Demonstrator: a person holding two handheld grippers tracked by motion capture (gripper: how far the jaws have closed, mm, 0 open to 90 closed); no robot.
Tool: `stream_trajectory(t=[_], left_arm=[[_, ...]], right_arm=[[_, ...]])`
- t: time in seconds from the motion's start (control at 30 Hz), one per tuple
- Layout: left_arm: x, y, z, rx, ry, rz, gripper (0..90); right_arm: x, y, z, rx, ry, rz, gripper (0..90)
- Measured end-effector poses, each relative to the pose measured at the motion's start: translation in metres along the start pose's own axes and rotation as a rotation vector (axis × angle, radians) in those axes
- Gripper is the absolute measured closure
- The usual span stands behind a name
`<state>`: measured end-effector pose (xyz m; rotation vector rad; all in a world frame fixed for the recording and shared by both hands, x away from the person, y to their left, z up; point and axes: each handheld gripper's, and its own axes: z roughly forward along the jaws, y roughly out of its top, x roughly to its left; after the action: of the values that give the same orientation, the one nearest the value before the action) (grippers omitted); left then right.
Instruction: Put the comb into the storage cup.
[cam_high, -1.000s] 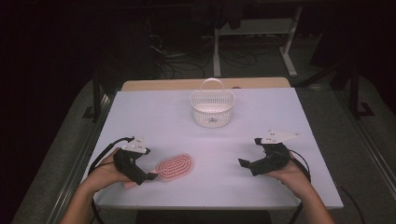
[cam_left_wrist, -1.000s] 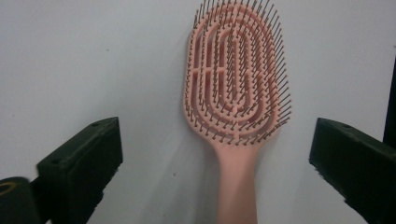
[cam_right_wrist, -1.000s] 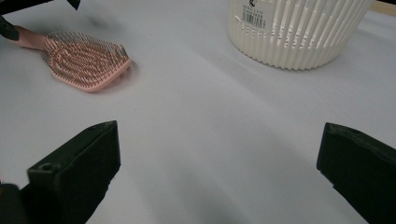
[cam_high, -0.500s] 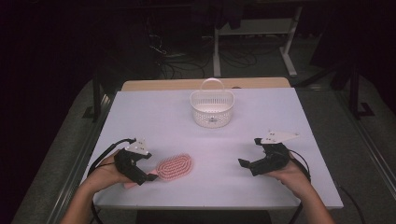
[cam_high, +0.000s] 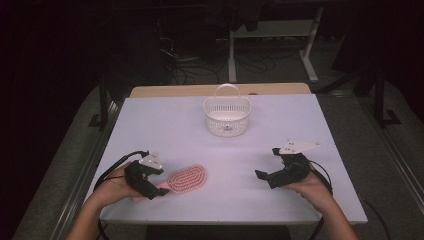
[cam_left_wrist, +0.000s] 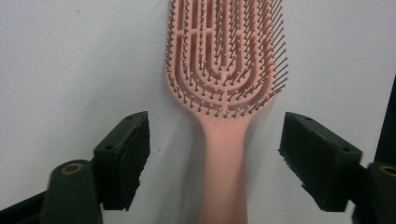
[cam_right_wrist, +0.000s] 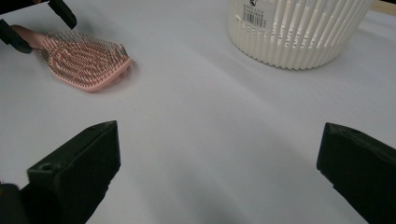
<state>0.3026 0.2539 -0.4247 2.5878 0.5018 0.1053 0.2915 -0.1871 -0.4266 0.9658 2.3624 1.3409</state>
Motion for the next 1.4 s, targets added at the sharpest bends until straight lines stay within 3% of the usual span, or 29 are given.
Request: stream_trajectory(t=[0.4, 0.73, 1.4], left_arm=[[-0.001, 0.002, 0.005, 0.038, 0.011, -0.013, 31.9], [-0.004, 0.003, 0.008, 0.063, 0.007, 0.002, 36.4], [-0.005, 0.008, 0.016, 0.150, 0.011, 0.037, 55.1]], right_arm=[[0.000, 0.000, 0.000, -0.001, -0.002, 0.000, 0.0], [0.000, 0.000, 0.000, -0.001, -0.002, 0.002, 0.0], [0.000, 0.000, 0.000, -0.002, -0.003, 0.004, 0.0]])
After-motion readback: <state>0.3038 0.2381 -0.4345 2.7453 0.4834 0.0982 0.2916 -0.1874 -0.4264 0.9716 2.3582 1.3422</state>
